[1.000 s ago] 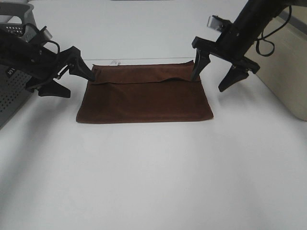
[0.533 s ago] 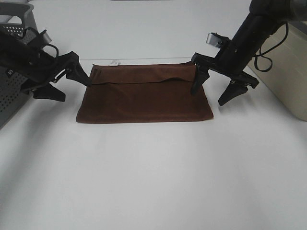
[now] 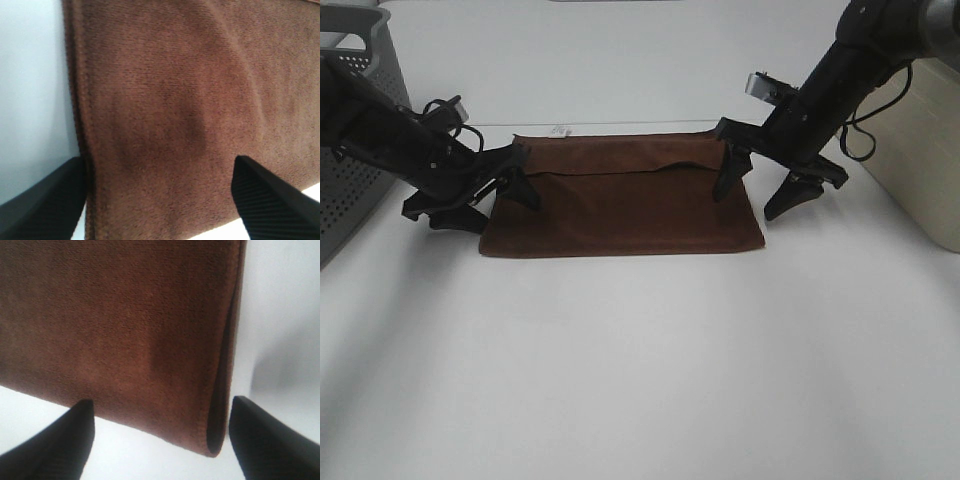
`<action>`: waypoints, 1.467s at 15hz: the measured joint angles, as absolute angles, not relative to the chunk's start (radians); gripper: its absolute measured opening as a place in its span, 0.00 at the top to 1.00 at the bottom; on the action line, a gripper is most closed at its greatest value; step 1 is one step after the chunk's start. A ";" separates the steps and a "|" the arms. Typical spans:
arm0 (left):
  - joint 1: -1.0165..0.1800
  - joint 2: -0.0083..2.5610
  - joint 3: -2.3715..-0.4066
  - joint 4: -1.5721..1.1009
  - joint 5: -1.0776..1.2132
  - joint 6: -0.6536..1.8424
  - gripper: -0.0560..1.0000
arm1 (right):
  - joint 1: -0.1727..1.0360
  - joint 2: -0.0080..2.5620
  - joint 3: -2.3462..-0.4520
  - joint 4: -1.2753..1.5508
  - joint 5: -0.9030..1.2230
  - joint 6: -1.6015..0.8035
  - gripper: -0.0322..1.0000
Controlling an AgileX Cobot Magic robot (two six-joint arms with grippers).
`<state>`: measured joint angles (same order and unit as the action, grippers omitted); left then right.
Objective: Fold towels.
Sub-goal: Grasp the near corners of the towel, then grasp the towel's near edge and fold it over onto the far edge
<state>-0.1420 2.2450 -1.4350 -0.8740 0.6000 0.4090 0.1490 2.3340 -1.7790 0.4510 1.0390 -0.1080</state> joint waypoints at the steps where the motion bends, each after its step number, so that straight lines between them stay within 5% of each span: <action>1: -0.145 2.248 -1.435 -0.882 0.594 0.409 0.25 | 0.149 2.350 -1.779 0.456 1.039 -0.109 0.29; 5: -0.145 2.265 -1.438 -0.900 0.604 0.409 0.43 | 0.149 2.382 -1.779 0.488 1.037 -0.109 0.41; 10: -0.145 2.279 -1.437 -0.863 0.636 0.408 0.93 | 0.149 2.384 -1.779 0.490 1.002 -0.082 0.94; 16: -0.144 2.222 -1.437 -0.722 0.736 0.335 0.94 | 0.149 2.363 -1.770 0.448 1.068 -0.033 0.97; 22: -0.164 2.081 -1.239 -0.663 0.761 0.281 0.94 | 0.176 2.151 -1.396 0.428 0.942 -0.023 0.97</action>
<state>-0.1640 2.0810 -1.2390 -0.6630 0.7610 0.2810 0.1760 2.1510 -1.3960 0.4280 0.9420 -0.0230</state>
